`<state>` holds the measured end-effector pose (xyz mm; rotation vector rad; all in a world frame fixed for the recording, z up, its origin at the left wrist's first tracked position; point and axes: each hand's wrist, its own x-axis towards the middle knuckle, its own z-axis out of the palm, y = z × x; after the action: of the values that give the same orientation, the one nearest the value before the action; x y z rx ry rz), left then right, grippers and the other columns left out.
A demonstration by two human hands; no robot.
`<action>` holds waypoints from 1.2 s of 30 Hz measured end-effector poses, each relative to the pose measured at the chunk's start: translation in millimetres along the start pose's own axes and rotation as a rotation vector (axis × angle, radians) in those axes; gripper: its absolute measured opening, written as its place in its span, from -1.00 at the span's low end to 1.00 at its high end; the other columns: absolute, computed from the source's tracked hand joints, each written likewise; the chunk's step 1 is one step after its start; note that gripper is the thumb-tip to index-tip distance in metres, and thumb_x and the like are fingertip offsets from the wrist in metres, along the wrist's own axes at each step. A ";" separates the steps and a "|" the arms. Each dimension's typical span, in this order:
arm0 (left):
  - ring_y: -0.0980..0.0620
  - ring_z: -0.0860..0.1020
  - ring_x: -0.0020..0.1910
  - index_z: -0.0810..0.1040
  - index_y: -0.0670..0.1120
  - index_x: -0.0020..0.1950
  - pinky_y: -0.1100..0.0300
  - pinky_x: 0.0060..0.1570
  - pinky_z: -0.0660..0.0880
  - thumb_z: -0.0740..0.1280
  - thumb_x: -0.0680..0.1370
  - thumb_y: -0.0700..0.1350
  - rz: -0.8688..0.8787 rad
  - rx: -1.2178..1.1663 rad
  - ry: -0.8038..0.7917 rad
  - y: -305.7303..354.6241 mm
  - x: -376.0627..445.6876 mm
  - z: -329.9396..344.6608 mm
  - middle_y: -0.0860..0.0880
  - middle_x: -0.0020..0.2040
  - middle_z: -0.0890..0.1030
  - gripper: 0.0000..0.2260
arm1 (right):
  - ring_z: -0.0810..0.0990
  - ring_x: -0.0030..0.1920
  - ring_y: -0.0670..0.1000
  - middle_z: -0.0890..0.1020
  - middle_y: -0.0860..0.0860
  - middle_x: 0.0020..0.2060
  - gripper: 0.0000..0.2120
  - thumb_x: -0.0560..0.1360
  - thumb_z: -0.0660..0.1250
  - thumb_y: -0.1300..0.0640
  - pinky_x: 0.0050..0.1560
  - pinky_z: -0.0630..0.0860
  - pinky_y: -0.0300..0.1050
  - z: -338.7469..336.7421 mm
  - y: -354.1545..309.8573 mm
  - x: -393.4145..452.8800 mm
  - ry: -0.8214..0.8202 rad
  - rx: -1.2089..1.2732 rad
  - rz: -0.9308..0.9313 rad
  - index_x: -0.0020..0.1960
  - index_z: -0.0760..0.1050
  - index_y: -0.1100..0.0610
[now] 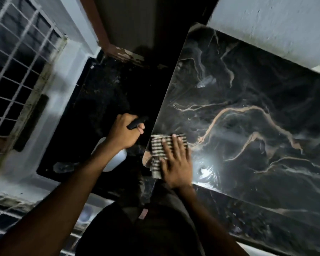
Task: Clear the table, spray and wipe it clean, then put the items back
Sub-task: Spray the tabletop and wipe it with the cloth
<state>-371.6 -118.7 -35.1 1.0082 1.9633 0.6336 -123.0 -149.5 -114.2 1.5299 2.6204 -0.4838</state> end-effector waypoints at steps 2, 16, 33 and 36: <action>-0.05 0.65 -0.27 0.65 -0.09 -0.25 -0.06 -0.30 0.65 0.32 0.39 -0.29 0.030 -0.014 -0.032 -2.7 -3.2 -0.6 -0.04 -0.30 0.67 -0.85 | -0.05 0.67 0.09 0.01 0.06 0.67 -0.38 0.64 0.03 -0.19 0.61 0.02 0.28 -5.5 38.6 -24.5 0.047 0.012 0.237 0.67 0.05 -0.10; -0.11 0.66 -0.26 0.64 -0.06 -0.24 -0.14 -0.29 0.65 0.32 0.32 -0.19 0.112 0.034 -0.119 1.6 9.9 -17.5 -0.07 -0.26 0.69 -0.89 | -0.17 0.67 0.01 -0.07 0.02 0.68 -0.35 0.65 0.09 -0.17 0.62 -0.04 0.21 2.5 -73.9 34.4 0.061 0.078 0.153 0.67 -0.04 -0.13; -0.17 0.64 -0.31 0.60 -0.14 -0.30 -0.15 -0.39 0.63 0.31 0.36 -0.23 0.247 0.251 -0.335 65.8 118.9 -10.5 -0.16 -0.32 0.65 -0.92 | -0.04 0.67 0.14 0.02 0.16 0.66 -0.37 0.66 0.04 -0.13 0.63 -0.04 0.21 -28.6 14.0 139.1 0.278 0.126 0.701 0.68 0.03 0.03; -0.24 0.61 -0.39 0.57 -0.23 -0.29 -0.16 -0.44 0.58 0.22 0.33 -0.15 0.330 0.401 -0.432 90.8 140.1 -2.6 -0.24 -0.37 0.62 -0.81 | 0.04 0.66 0.12 0.09 0.12 0.66 -0.40 0.66 0.08 -0.11 0.62 0.03 0.21 -16.8 15.8 95.1 0.313 0.128 0.754 0.66 0.11 0.01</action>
<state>-383.9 47.7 -29.7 1.5897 1.5790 0.1631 -155.6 -57.6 -122.4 2.6151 1.9554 -0.3581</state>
